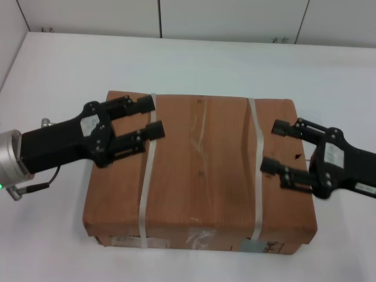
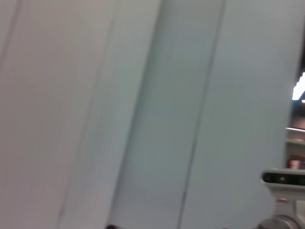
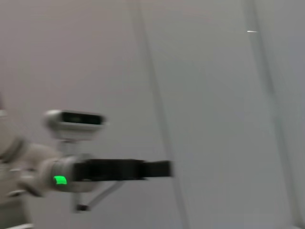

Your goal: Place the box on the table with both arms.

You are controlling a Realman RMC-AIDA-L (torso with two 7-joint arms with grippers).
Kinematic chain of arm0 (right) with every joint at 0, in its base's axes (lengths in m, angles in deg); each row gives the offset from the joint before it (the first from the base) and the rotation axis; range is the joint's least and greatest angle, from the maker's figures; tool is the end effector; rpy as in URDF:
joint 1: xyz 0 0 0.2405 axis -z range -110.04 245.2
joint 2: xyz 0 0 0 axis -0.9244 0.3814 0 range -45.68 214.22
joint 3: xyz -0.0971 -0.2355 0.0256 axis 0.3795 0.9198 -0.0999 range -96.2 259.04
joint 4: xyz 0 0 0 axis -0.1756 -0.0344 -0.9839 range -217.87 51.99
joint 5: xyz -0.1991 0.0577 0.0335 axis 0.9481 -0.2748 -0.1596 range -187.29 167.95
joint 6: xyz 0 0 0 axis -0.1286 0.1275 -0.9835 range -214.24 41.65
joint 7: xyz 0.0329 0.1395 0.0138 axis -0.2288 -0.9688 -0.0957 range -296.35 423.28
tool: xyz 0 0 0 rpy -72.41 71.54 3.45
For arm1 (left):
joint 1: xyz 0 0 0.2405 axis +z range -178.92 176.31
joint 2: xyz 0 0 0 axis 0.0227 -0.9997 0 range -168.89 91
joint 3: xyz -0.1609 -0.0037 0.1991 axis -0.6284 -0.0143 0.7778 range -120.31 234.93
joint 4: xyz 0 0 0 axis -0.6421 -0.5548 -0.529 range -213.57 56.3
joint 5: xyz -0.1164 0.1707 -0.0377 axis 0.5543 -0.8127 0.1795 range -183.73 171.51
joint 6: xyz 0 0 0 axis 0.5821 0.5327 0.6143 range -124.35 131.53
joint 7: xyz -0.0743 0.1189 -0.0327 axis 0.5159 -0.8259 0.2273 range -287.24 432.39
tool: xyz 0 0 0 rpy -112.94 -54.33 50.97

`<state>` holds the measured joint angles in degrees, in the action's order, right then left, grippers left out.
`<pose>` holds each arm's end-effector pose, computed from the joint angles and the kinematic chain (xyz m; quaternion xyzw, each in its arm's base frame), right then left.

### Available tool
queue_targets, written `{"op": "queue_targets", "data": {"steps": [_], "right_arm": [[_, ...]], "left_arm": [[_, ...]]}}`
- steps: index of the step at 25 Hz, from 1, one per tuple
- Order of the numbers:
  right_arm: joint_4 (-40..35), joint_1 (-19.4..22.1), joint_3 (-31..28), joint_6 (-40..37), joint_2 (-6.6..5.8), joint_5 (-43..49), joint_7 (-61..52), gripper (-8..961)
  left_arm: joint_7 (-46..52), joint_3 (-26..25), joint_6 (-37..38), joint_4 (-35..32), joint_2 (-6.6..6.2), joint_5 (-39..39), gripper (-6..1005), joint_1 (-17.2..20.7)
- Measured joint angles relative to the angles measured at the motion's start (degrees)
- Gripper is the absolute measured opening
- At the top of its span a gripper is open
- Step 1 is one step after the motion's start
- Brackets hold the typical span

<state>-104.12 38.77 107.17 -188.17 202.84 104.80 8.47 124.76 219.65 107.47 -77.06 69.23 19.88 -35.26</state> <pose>0.2654 0.2831 -0.0129 -0.9065 0.1272 0.3818 0.1276 -0.2647 0.2927 0.0132 -0.8826 -0.1547 -0.4313 0.1054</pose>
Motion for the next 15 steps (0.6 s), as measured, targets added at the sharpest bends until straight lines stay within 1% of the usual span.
{"op": "queue_targets", "data": {"steps": [2,5,12,15], "right_arm": [[-1.26,-0.2,0.54,-4.39,-0.04,0.24,0.05,813],[-1.47,-0.5,0.56,-5.44,-0.04,0.18,0.16,813],[-1.21,-0.81,0.61,-5.17,0.14,0.36,0.27,813],[-1.16,-0.81,0.62,-5.14,0.15,0.51,0.27,813]], "left_arm": [[0.05,0.93,1.97,0.96,0.27,-0.22,621,-0.46],[0.2,1.66,3.35,2.07,0.82,-0.75,622,-0.9],[-0.41,1.68,3.03,2.24,1.68,-0.69,625,-1.73],[-0.57,1.69,2.95,2.54,1.82,-0.67,626,-1.84]]}}
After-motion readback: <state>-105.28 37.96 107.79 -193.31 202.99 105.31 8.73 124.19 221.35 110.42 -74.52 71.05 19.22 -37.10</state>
